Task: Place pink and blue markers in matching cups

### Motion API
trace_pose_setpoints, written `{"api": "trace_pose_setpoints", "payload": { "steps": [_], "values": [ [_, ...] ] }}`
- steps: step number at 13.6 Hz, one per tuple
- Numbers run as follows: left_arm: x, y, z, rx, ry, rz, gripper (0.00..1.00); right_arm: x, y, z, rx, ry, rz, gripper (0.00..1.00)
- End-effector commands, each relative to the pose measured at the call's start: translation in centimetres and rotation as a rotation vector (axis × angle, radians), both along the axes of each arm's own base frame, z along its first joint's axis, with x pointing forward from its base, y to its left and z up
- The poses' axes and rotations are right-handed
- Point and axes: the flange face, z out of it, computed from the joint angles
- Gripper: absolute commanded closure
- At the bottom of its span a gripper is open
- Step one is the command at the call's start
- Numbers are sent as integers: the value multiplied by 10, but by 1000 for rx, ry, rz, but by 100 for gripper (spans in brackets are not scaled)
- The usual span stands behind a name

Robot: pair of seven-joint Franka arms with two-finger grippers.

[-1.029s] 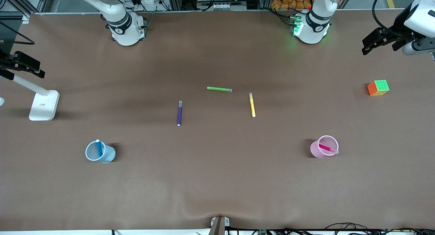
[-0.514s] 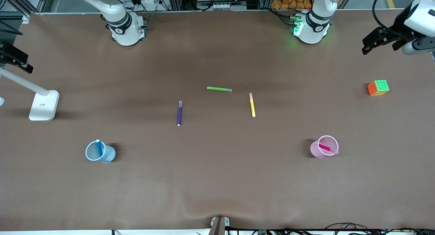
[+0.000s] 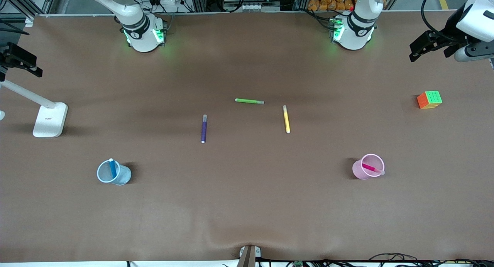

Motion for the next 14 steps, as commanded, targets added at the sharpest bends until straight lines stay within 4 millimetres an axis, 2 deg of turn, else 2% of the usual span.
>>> {"api": "trace_pose_setpoints", "payload": {
  "steps": [1,3,7,10,14],
  "values": [
    [3,-1,4,-15,0,-16,0,-1,2,3,49,9,-179,0],
    [4,-1,4,-15,1,-16,0,0,8,1,48,14,-220,0],
    [7,0,11,-16,-14,-15,0,2,7,-13,46,39,-226,0],
    [8,1,13,-15,-19,-12,0,3,6,-33,45,72,-229,0],
    [6,0,16,-14,-16,-12,0,6,5,-31,39,43,-230,0]
  ]
}}
